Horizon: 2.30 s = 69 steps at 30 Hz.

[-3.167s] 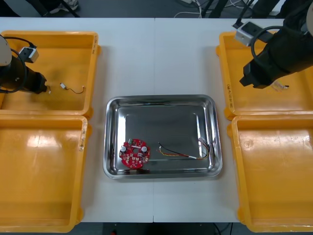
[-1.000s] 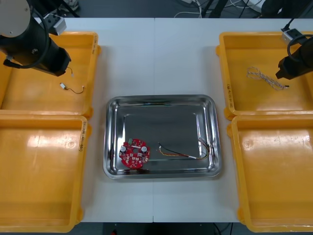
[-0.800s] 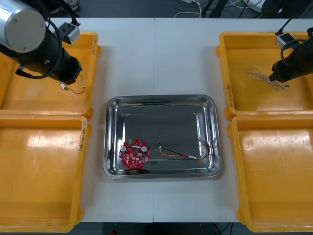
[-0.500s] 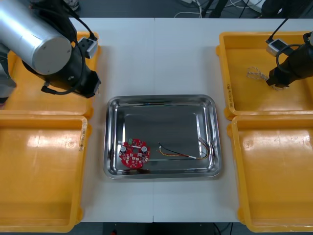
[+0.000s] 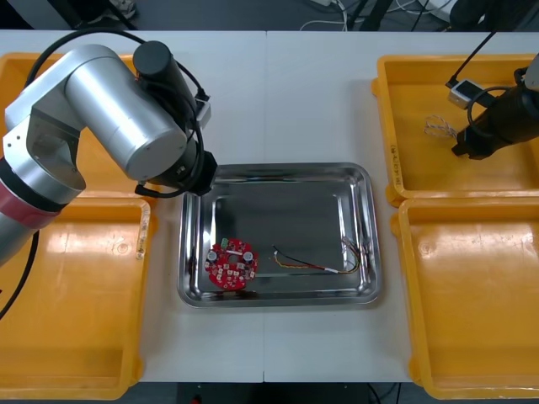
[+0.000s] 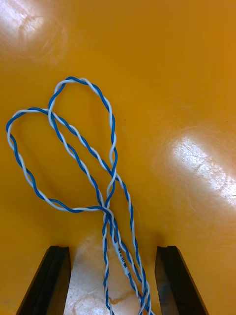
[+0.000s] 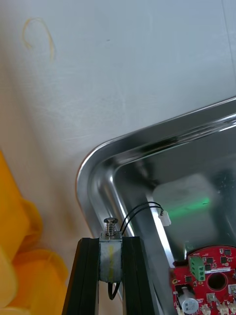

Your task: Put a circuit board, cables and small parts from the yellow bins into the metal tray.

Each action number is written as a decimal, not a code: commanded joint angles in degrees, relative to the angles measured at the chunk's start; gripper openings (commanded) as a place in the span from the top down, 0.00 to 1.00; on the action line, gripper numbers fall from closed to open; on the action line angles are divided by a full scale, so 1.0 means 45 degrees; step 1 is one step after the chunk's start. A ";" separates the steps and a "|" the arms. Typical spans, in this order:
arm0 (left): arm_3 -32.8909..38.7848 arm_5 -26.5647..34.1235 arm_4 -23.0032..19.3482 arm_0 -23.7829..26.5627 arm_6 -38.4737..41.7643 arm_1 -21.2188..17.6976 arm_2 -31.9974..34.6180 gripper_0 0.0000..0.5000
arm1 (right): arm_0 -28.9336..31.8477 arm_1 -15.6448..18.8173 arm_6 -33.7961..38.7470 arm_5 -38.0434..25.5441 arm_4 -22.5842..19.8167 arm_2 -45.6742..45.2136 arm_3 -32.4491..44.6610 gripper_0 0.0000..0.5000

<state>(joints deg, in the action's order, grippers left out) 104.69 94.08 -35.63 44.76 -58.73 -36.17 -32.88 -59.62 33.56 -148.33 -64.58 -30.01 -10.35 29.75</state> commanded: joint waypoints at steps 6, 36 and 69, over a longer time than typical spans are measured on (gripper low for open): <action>0.0329 -0.0946 0.0769 -0.0357 0.2875 0.0499 -0.1483 1.00 | -0.0598 -0.0172 -0.0222 0.0190 -0.0147 0.0229 -0.0048 0.00; -0.1214 -0.3328 0.1472 -0.0513 0.4184 0.1046 -0.3085 1.00 | -0.0559 -0.0094 -0.0457 -0.0903 -0.0147 0.0229 0.0909 1.00; 0.0192 -0.0574 0.0632 0.0307 0.3950 0.0890 -0.1561 0.00 | -0.0559 0.0375 0.2239 -1.0094 0.1083 -0.0493 0.8546 1.00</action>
<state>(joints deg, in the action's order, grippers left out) 103.13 89.57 -31.82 43.01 -43.09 -32.72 -42.66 -60.08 33.37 -139.22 -109.54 -25.63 -10.96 64.10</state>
